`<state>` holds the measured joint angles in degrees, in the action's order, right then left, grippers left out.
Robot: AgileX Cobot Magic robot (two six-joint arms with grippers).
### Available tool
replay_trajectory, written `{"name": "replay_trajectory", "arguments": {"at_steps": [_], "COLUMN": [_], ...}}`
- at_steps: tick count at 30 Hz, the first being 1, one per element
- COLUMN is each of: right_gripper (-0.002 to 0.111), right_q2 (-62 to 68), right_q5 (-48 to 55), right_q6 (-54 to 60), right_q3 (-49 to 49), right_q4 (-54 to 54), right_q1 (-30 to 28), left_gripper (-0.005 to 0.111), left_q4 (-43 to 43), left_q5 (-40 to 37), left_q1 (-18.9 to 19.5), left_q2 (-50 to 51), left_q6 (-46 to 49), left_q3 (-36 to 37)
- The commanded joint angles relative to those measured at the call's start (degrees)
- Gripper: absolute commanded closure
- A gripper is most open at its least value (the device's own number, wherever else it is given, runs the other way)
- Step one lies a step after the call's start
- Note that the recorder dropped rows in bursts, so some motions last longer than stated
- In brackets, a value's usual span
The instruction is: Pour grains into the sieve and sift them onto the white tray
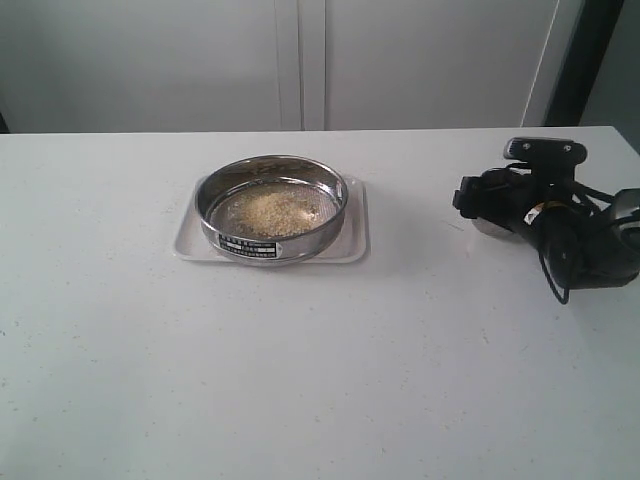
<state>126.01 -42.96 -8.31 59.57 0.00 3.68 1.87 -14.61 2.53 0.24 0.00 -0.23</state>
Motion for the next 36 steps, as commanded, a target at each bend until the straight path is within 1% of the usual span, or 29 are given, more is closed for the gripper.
{"name": "replay_trajectory", "arguments": {"at_steps": [1,9,11,12,14,15,17,19,21,23,24,36], "right_gripper": [0.023,0.023,0.025,0.029,0.036,0.043,0.058,0.078,0.096,0.106,0.108,0.108], "right_q2": [-2.6,-8.7,-10.4,-11.4,-13.0,-13.7,-14.8,-15.6,-16.4,-17.5,-18.1,-23.9], "right_q5": [1.1,3.2,4.4,5.0,6.8,7.3,8.6,10.0,12.4,15.0,16.0,26.7], "right_q6": [0.6,0.6,0.6,0.6,0.6,0.6,0.6,-0.7,-1.4,-1.4,-1.5,-1.0], "right_q3": [0.4,0.4,0.4,0.4,0.4,0.4,0.4,0.4,0.4,0.4,0.4,0.4], "right_q4": [0.0,0.0,0.0,0.0,-1.1,-1.9,-4.7,-4.7,-4.7,-4.7,-4.7,-4.7], "right_q1": [-0.1,-0.1,-0.1,-0.1,-0.1,-0.1,-0.1,-0.1,-0.1,-0.1,-0.1,-0.1], "left_gripper": [0.107,0.107,0.107,0.107,0.107,0.107,0.107,0.107,0.107,0.107,0.107,0.107], "left_q4": [0.4,0.4,0.4,0.4,0.4,0.4,0.4,0.4,0.4,0.4,0.4,0.4], "left_q5": [0.0,0.0,0.0,0.0,0.0,0.0,0.0,0.0,0.0,0.0,0.0,0.0], "left_q1": [0.1,0.1,0.1,0.1,0.1,0.1,0.1,0.1,0.1,0.1,0.1,0.1], "left_q2": [-0.2,-0.2,-0.2,-0.2,-0.2,-0.2,-0.2,-0.2,-0.2,-0.2,-0.2,-0.2], "left_q6": [0.0,0.0,0.0,0.0,0.0,0.0,0.0,0.0,0.0,0.0,0.0,0.0], "left_q3": [0.2,0.2,0.2,0.2,0.2,0.2,0.2,0.2,0.2,0.2,0.2,0.2]}}
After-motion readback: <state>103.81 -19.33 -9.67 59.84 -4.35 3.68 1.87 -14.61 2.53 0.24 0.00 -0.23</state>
